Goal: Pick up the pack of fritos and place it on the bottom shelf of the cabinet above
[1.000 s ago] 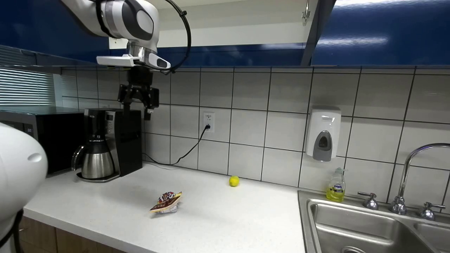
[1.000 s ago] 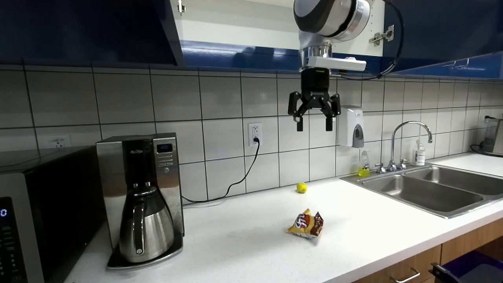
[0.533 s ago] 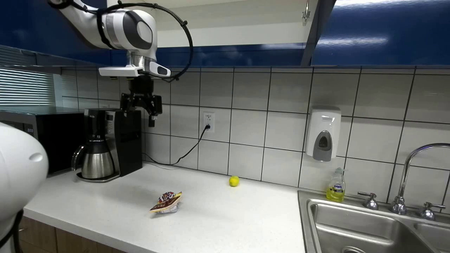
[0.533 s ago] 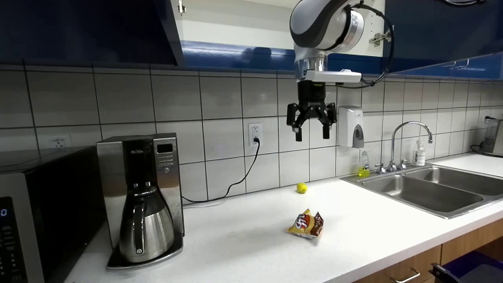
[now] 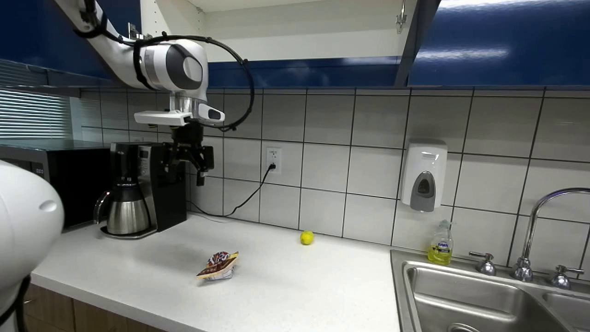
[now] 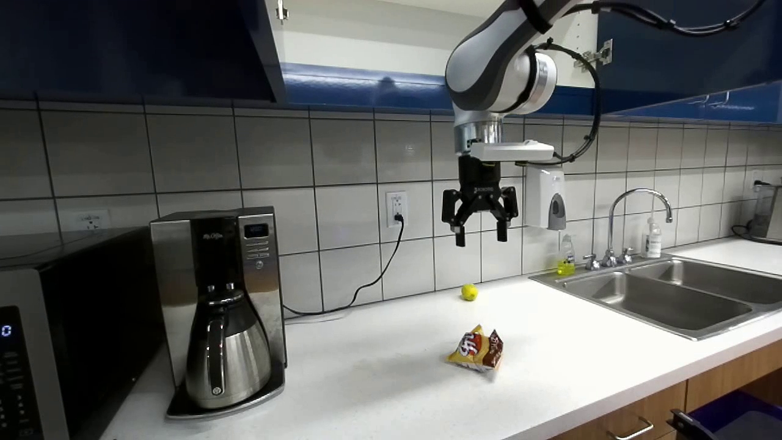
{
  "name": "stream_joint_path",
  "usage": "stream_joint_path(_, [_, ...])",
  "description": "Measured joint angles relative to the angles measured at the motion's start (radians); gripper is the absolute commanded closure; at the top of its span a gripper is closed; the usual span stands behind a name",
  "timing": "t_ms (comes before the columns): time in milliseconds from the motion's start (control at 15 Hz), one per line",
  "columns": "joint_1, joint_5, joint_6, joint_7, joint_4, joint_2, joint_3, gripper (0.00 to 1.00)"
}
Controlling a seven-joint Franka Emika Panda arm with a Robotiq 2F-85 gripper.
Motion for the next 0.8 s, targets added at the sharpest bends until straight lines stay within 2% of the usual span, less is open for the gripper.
stream_joint_path(800, [-0.011,-0.036,0.132,0.001,-0.010,0.203,-0.022,0.00])
